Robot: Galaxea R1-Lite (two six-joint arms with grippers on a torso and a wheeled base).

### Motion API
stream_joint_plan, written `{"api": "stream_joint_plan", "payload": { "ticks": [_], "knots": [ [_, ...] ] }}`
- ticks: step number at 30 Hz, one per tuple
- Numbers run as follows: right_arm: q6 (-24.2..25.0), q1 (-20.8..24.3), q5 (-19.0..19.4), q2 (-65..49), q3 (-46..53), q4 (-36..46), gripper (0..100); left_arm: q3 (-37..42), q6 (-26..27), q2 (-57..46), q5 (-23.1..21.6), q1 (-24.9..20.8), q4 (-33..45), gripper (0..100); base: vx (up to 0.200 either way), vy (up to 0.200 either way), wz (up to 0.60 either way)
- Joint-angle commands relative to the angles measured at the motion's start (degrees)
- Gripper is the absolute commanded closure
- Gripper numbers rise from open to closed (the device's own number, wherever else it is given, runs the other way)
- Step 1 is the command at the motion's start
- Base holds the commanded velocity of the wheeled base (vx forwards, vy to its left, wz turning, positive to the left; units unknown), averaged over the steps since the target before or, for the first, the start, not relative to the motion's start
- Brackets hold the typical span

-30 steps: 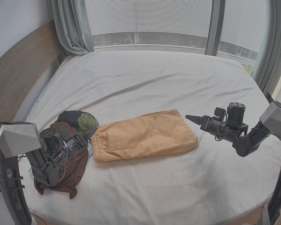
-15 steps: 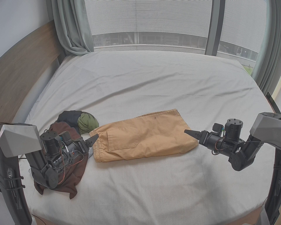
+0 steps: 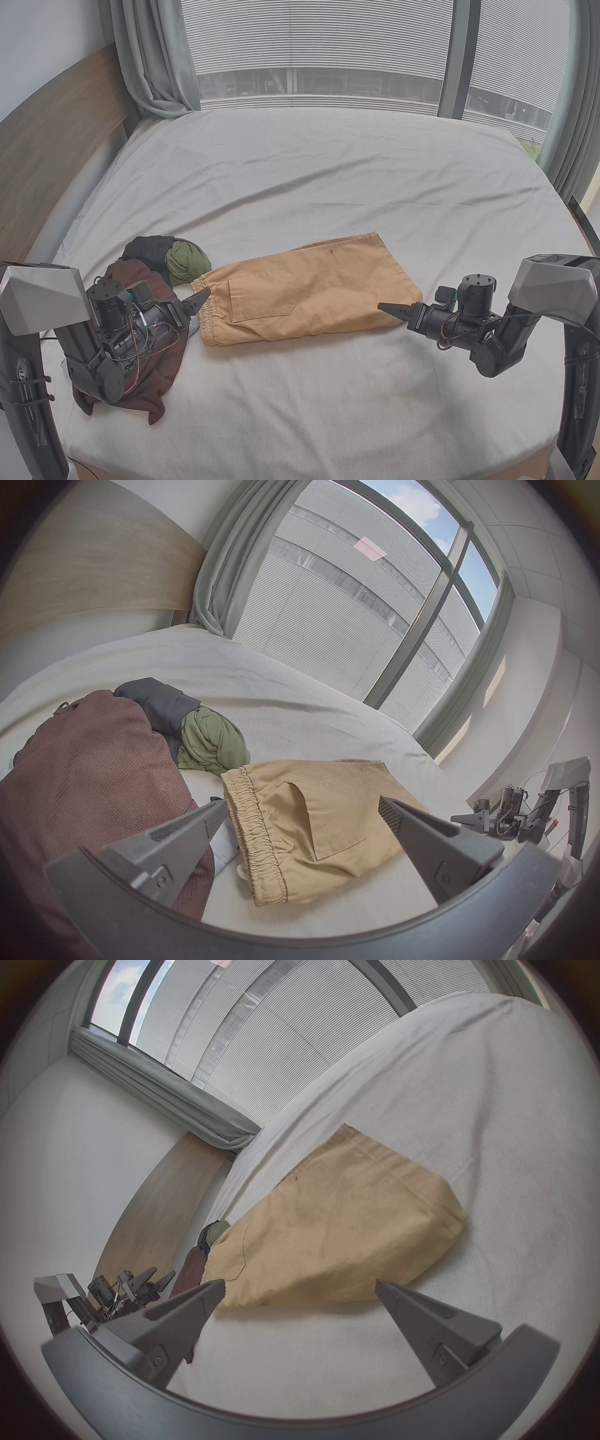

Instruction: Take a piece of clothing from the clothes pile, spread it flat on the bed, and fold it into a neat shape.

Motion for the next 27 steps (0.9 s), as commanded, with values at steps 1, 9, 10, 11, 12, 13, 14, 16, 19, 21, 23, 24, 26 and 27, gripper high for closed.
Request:
{"api": "stream_joint_plan", "payload": {
  "ticks": [1, 9, 10, 11, 12, 13, 14, 16, 19, 21, 23, 24, 26, 27],
  "knots": [
    [0.0, 0.3, 0.0, 1.5, -0.1, 0.0, 0, 0.1, 0.0, 0.1, 0.0, 0.0, 0.0, 0, 0.0, 0.0, 0.0],
    [0.0, 0.4, 0.0, 2.9, -0.5, 0.1, 0, 0.3, 0.0, 0.1, 0.0, 0.0, 0.0, 0, 0.0, 0.0, 0.0],
    [0.0, 0.4, 0.0, 3.4, -0.8, 0.4, 0, 0.3, 0.0, 0.1, -0.1, 0.0, 0.0, 0, 0.0, 0.0, 0.0],
    [0.0, 0.4, 0.0, 3.7, -1.0, 0.6, 0, 0.3, 0.0, 0.1, -0.1, 0.0, 0.0, 0, 0.0, 0.0, 0.0],
    [0.0, 0.4, -0.1, 4.4, -1.4, 0.9, 0, 0.3, -0.1, 0.1, -0.2, 0.0, 0.0, 0, 0.0, 0.0, 0.0],
    [0.0, 0.4, -0.2, 4.8, -1.6, 1.1, 0, 0.3, -0.1, 0.1, -0.2, 0.0, 0.0, 0, 0.0, 0.0, 0.0],
    [-0.1, 0.5, -0.9, 5.5, -2.1, 1.1, 0, 0.3, -0.1, 0.1, -0.2, 0.0, 0.0, 0, 0.0, 0.0, 0.0],
    [-0.1, 1.0, -1.8, 6.5, -2.7, 1.1, 0, 0.3, -0.1, 0.1, -0.2, 0.0, 0.0, 0, 0.0, 0.0, 0.0],
    [-0.1, 1.7, -3.7, 8.4, -4.7, 1.1, 0, 0.2, -0.1, 0.1, -0.3, 0.1, 0.0, 0, 0.0, 0.0, 0.0],
    [0.1, 2.1, -4.0, 9.1, -5.7, 1.0, 0, 0.3, -0.1, 0.2, -0.3, 0.1, 0.0, 0, 0.0, 0.0, 0.0],
    [0.2, 2.3, -4.0, 9.6, -6.3, 0.6, 0, 0.2, -0.1, 0.2, -0.3, 0.1, 0.0, 0, 0.0, 0.0, 0.0],
    [0.3, 2.6, -4.0, 9.9, -6.8, 0.5, 0, 0.3, -0.1, 0.1, -0.3, 0.1, 0.0, 0, 0.0, 0.0, 0.0],
    [0.5, 3.0, -4.4, 11.0, -8.1, 0.6, 0, 0.3, -0.1, 0.2, -0.3, 0.1, 0.0, 0, 0.0, 0.0, 0.0],
    [0.8, 3.5, -5.1, 11.7, -9.0, 0.5, 0, 0.3, -0.2, 0.2, -0.4, 0.1, 0.0, 0, 0.0, 0.0, 0.0]
  ]
}}
